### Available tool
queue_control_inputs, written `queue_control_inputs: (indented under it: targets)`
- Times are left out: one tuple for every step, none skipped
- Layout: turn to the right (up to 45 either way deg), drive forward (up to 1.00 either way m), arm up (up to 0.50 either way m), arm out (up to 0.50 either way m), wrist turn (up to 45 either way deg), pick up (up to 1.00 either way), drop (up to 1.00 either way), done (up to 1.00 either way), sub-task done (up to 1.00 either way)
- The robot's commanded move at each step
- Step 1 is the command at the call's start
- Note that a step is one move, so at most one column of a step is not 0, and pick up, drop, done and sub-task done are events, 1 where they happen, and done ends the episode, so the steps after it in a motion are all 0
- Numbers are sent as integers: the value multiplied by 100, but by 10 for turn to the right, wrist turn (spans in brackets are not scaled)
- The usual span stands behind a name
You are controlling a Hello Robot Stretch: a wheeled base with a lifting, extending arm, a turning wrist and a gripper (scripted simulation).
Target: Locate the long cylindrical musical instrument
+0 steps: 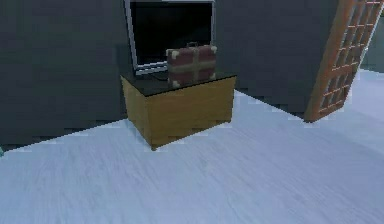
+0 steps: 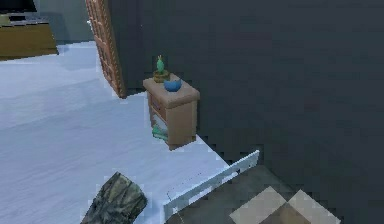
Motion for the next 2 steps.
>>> queue_control_inputs:
  targets:
    - [-60,0,0,0,0,0,0,0,0]
    - [0,10,0,0,0,0,0,0,0]
